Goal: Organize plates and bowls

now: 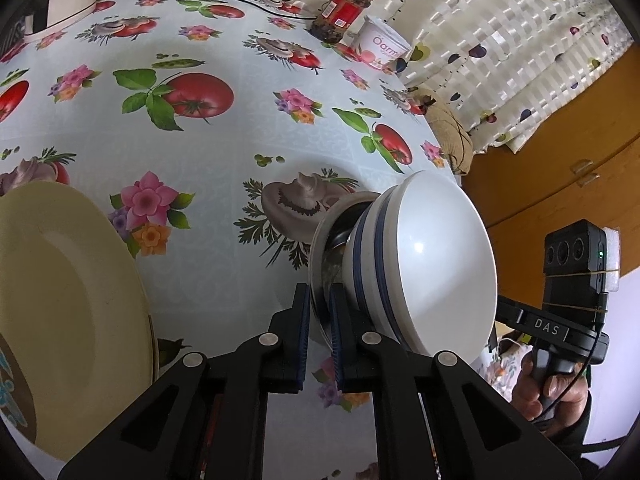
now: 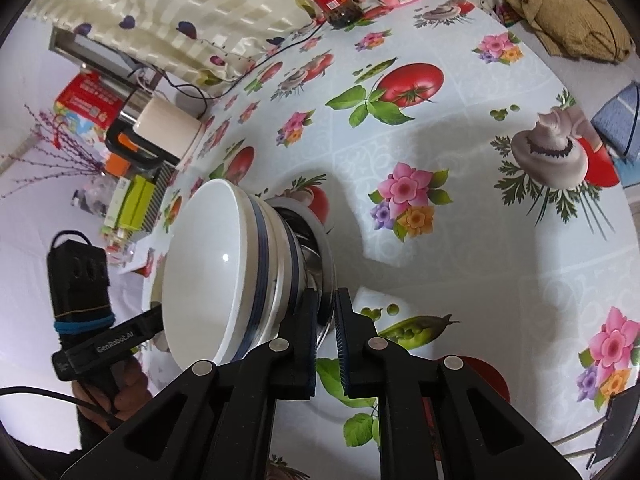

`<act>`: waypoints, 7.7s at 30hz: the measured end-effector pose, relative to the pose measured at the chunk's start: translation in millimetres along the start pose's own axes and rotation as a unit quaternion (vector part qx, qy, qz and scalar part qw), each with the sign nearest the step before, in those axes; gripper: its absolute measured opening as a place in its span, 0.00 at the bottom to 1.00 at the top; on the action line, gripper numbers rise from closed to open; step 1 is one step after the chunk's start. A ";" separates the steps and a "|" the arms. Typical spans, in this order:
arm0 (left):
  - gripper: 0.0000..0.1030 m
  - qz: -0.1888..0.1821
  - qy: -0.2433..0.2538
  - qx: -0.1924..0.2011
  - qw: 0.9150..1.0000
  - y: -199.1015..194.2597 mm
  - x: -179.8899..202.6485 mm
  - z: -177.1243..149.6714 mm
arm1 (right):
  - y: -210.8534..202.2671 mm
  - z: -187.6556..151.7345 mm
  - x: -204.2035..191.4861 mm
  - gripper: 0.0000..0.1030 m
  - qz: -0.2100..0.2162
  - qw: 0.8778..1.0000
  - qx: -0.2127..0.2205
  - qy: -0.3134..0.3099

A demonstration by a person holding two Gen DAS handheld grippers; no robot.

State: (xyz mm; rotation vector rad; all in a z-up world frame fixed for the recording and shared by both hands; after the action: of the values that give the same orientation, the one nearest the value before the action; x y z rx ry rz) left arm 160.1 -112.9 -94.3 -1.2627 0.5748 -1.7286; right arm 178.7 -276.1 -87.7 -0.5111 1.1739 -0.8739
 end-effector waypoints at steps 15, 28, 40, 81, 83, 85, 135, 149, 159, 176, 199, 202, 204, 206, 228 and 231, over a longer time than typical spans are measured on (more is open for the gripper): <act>0.08 0.003 -0.002 0.013 1.000 -18.1 1.8 5.8 | -5.0 3.0 -10.7 0.10 -0.013 1.000 -0.001 -0.007; 0.08 0.009 -0.012 0.040 0.999 -49.6 -12.5 12.5 | -5.5 9.5 -44.4 0.10 -0.011 0.999 -0.003 -0.034; 0.08 0.023 -0.037 0.070 0.997 -81.3 -41.4 15.6 | 10.5 12.9 -84.8 0.10 -0.004 0.997 -0.017 -0.069; 0.07 0.077 -0.148 0.118 0.979 -144.9 -161.1 -12.4 | 110.7 -21.2 -187.5 0.10 0.016 0.979 -0.122 -0.162; 0.07 0.078 -0.151 0.117 0.979 -144.5 -164.2 -13.2 | 114.6 -21.5 -189.1 0.10 0.015 0.978 -0.126 -0.164; 0.07 0.078 -0.155 0.116 0.978 -144.1 -167.1 -14.5 | 118.1 -21.7 -190.0 0.10 0.014 0.978 -0.129 -0.164; 0.12 0.187 -0.080 0.163 0.965 -179.2 -130.6 -40.8 | 62.5 -59.8 -213.9 0.57 -0.003 0.959 -0.070 -0.275; 0.12 0.202 -0.060 0.147 0.966 -167.6 -119.8 -57.5 | 61.3 -83.8 -226.6 0.67 -0.025 0.944 -0.063 -0.322; 0.12 0.204 -0.067 0.137 0.967 -160.9 -125.3 -64.4 | 70.1 -94.6 -228.0 0.68 -0.038 0.936 -0.071 -0.343; 0.12 0.229 -0.059 0.129 0.963 -156.1 -127.5 -66.6 | 72.6 -94.2 -224.4 0.69 -0.051 0.933 -0.063 -0.351; 0.12 0.243 -0.057 0.132 0.959 -150.7 -132.7 -69.7 | 82.2 -94.9 -220.7 0.70 -0.079 0.924 -0.053 -0.371; 0.12 0.244 -0.056 0.132 0.959 -150.2 -132.4 -69.4 | 82.8 -95.3 -220.5 0.70 -0.080 0.923 -0.053 -0.372; 0.12 0.244 -0.055 0.131 0.959 -149.4 -131.6 -68.9 | 82.9 -95.5 -220.4 0.70 -0.079 0.923 -0.053 -0.372; 0.12 0.244 -0.055 0.130 0.959 -149.1 -131.4 -68.8 | 83.1 -95.2 -220.0 0.70 -0.079 0.923 -0.052 -0.372; 0.12 0.245 -0.054 0.128 0.960 -147.4 -130.0 -69.7 | 83.2 -96.2 -220.1 0.74 -0.080 0.923 -0.053 -0.373; 0.12 0.244 -0.054 0.127 0.960 -147.3 -129.9 -69.7 | 83.2 -96.8 -220.8 0.74 -0.080 0.923 -0.053 -0.372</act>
State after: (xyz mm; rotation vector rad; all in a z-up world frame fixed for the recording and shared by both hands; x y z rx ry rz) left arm 49.8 62.4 -71.0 -0.9299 0.5264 -1.2654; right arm 86.3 -40.6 -55.0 -0.9393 0.4823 -0.6559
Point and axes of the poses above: each gripper's, at about its wrist camera, not at the fingertips, and y roughly the way its jaws point, x to its right, z to its top, the point moved 9 cm from there along y, roughly the way its jaws point, and after that the axes turned 1 degree about x, right-handed, at the moved point
